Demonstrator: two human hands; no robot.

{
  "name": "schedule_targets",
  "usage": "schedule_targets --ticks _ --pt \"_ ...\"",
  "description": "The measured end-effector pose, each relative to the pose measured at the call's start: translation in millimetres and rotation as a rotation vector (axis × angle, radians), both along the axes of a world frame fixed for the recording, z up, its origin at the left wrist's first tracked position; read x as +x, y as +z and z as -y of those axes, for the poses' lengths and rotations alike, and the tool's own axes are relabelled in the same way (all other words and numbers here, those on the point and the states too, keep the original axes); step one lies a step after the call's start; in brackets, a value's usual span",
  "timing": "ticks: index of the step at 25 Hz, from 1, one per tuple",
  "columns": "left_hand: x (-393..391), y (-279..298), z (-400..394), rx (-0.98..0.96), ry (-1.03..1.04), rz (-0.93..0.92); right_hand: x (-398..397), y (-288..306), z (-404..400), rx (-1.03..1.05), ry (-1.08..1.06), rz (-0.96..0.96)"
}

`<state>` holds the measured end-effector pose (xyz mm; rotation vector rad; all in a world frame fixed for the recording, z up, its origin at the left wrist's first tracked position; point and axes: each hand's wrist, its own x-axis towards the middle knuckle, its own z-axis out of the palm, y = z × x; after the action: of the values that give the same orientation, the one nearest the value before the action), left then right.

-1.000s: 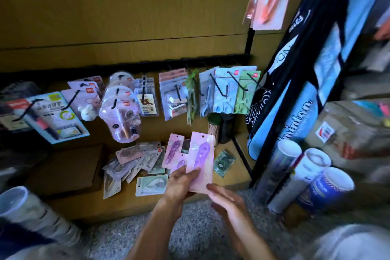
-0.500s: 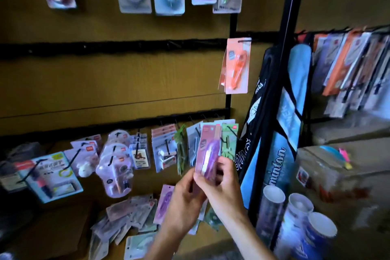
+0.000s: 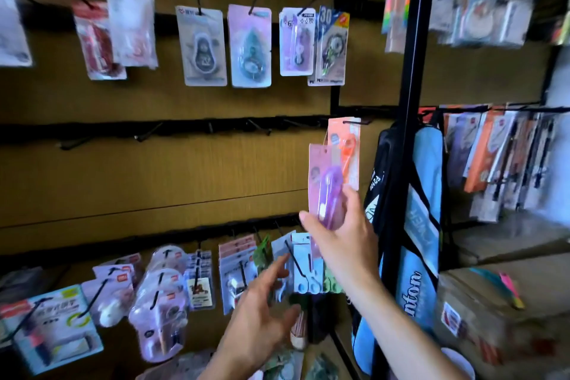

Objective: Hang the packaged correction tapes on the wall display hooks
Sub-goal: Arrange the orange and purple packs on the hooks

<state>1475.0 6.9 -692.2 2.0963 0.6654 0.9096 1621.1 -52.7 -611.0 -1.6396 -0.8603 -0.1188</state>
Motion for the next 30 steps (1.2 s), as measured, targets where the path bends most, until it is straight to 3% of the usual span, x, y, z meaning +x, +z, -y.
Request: schedule_targets --ticks 5,20,25,30 --pt "-7.9 -4.7 -10.2 -0.107 0.092 0.017 20.7 45.1 -25.1 -0.112 -0.206 0.272" --pt "-15.0 -15.8 -17.7 -0.214 0.121 0.044 31.5 42.9 -47.7 -0.278 -0.26 0.37" --pt "-22.8 -12.8 -23.2 -0.227 0.136 0.056 36.7 56.4 -94.4 -0.351 -0.228 0.315" --pt "-41.8 -9.3 -30.5 -0.243 0.14 0.124 40.0 48.4 -119.5 -0.392 -0.104 0.143"
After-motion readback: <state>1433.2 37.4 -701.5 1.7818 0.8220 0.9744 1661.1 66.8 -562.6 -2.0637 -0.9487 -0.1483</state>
